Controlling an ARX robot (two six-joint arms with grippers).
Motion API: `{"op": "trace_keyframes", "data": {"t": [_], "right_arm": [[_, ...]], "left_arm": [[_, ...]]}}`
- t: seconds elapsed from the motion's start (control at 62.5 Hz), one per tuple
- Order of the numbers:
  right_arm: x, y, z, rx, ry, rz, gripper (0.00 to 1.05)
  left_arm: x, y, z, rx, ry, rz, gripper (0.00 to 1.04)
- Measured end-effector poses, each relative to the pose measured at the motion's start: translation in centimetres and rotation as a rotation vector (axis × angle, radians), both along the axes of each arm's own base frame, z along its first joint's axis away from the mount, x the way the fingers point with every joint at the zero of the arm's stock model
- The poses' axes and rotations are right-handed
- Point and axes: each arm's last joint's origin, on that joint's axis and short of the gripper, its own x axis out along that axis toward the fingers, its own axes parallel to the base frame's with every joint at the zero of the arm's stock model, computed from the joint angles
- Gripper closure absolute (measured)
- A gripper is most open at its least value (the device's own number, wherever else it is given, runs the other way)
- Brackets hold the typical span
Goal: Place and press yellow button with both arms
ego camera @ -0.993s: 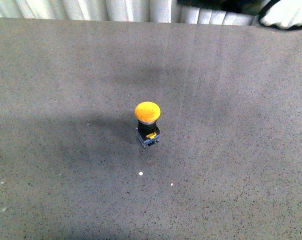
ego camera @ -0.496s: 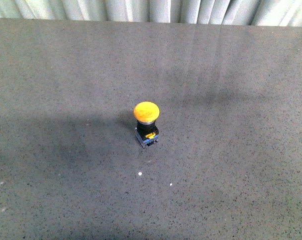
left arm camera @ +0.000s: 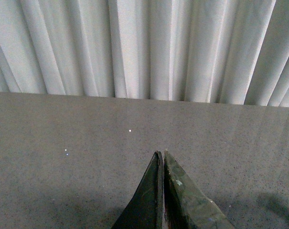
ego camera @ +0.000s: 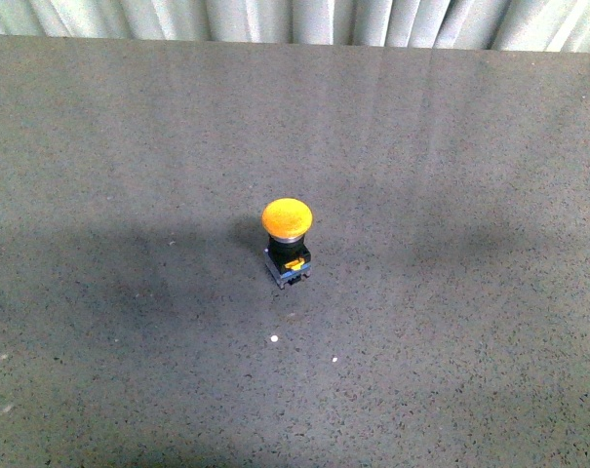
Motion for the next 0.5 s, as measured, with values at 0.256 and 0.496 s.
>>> {"op": "trace_keyframes", "data": {"t": [0.256, 0.496], "right_arm": [[-1.7, -0.3, -0.8, 0.001, -0.016, -0.012, 1.03], [-2.9, -0.3, -0.9, 0.000, -0.021, -0.011, 1.03]], "left_arm": [[0.0, 0.0, 0.0, 0.000, 0.000, 0.000, 1.03], [0.0, 0.0, 0.0, 0.000, 0.000, 0.000, 1.03]]}}
